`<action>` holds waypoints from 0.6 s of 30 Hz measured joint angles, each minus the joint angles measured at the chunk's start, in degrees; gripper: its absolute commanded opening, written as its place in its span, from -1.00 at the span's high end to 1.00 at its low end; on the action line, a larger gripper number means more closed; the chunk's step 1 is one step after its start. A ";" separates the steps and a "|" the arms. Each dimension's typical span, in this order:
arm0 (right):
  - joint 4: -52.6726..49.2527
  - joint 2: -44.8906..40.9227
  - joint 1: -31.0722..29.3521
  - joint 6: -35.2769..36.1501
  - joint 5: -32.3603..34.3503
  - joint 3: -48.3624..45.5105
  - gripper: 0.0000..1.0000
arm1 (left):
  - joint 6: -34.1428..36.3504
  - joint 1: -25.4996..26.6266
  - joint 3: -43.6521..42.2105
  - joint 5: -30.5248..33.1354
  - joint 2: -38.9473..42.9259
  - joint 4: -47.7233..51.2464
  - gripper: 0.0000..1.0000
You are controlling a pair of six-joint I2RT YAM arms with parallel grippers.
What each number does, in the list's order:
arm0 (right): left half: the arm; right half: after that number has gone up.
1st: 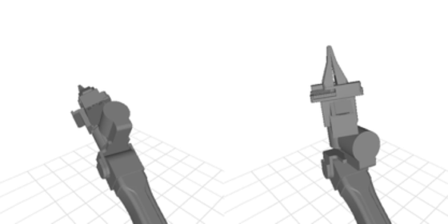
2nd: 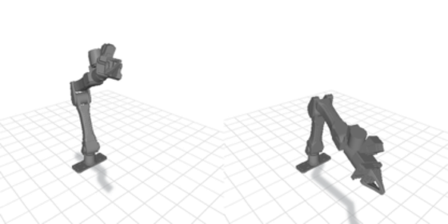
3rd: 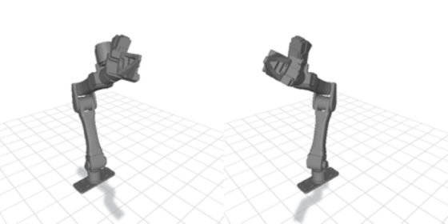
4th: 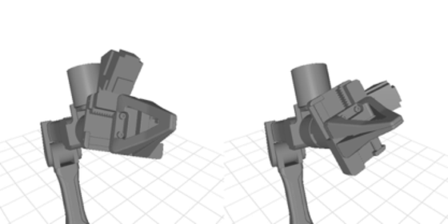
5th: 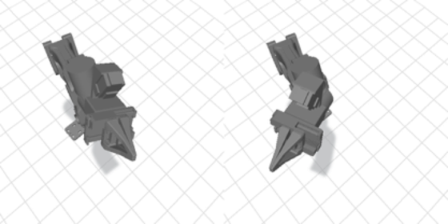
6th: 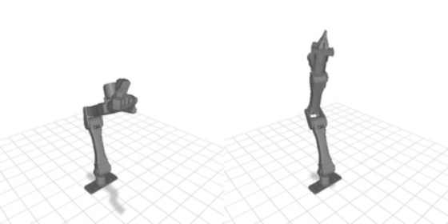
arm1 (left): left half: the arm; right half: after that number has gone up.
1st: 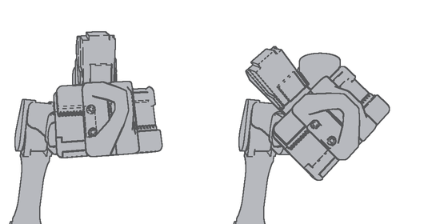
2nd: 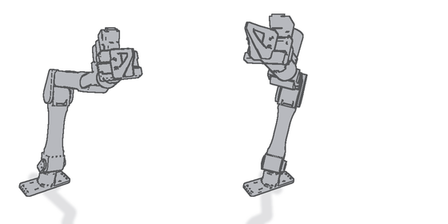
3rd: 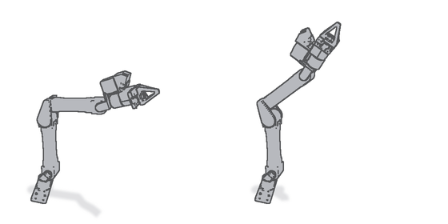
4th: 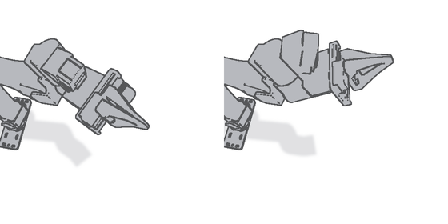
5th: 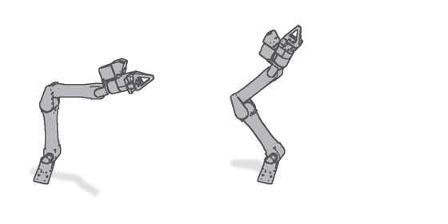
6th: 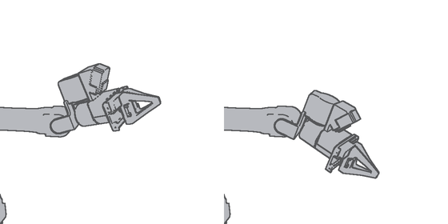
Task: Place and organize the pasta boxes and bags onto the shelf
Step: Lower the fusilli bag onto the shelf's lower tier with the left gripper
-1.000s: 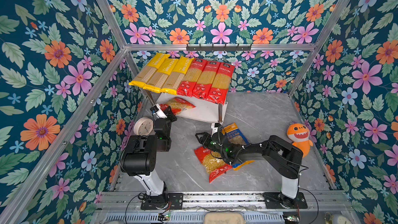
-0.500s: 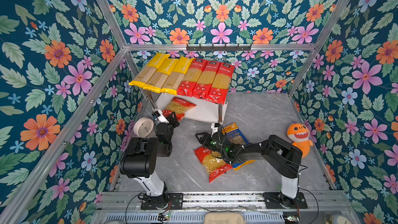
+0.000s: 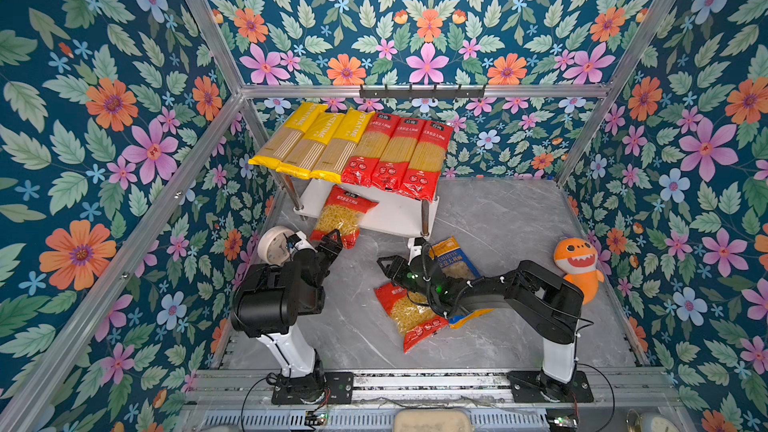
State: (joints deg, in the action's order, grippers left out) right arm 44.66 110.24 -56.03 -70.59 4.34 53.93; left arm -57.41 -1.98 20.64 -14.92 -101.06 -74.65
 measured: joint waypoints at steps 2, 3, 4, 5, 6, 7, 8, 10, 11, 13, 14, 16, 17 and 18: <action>0.37 0.00 0.00 0.00 -0.24 0.00 -0.05 | -1.33 -0.04 0.83 -1.51 -2.56 -2.67 -0.71; 0.42 -0.02 0.00 0.00 -0.28 0.00 -0.05 | -2.01 -0.04 1.29 -1.75 -3.54 -3.74 -0.69; 0.35 -0.07 0.00 0.00 -0.28 -0.04 -0.05 | -2.71 -0.02 1.77 -1.97 -4.50 -4.74 -0.66; 0.39 -0.17 0.00 0.00 -0.28 -0.11 -0.05 | -2.73 -0.07 2.23 -2.29 -5.40 -5.42 -0.61; 0.35 -0.28 0.00 0.02 -0.24 -0.20 -0.05 | -3.26 -0.17 2.71 -2.62 -6.16 -5.81 -0.57; 0.28 -0.46 0.00 0.04 -0.26 -0.31 -0.05 | -3.91 -0.17 3.34 -2.91 -6.88 -6.19 -0.50; 0.31 -0.61 0.00 0.04 -0.26 -0.42 -0.05 | -3.98 -0.26 3.91 -2.97 -7.48 -6.47 -0.40; 0.35 -0.76 0.00 0.07 -0.24 -0.44 -0.05 | -4.28 -0.26 4.59 -3.17 -8.17 -6.80 -0.20; 0.33 -0.79 0.00 0.07 -0.24 -0.44 -0.05 | -4.90 -0.26 4.83 -3.19 -8.28 -6.91 -0.08; 0.26 -0.79 0.00 0.07 -0.22 -0.42 -0.05 | -5.46 -0.28 5.01 -3.19 -7.98 -7.15 0.09; 0.26 -0.79 0.00 0.07 -0.22 -0.35 -0.05 | -5.68 -0.28 5.07 -3.19 -7.65 -7.13 0.19; 0.33 -0.72 0.00 0.07 -0.22 -0.22 -0.05 | -6.60 -0.26 5.14 -3.37 -6.62 -7.17 0.34; 0.46 -0.63 0.00 0.07 -0.24 -0.15 -0.05 | -6.78 -0.26 5.16 -3.37 -6.10 -7.15 0.40; 0.44 -0.52 0.00 0.04 -0.22 -0.11 -0.05 | -6.78 -0.26 5.20 -3.37 -5.64 -7.15 0.46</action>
State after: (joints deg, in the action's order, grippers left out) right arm 45.10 109.71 -56.03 -70.54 4.12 53.82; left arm -64.18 -2.24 25.85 -18.28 -106.69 -81.80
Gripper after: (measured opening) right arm 0.527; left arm 0.316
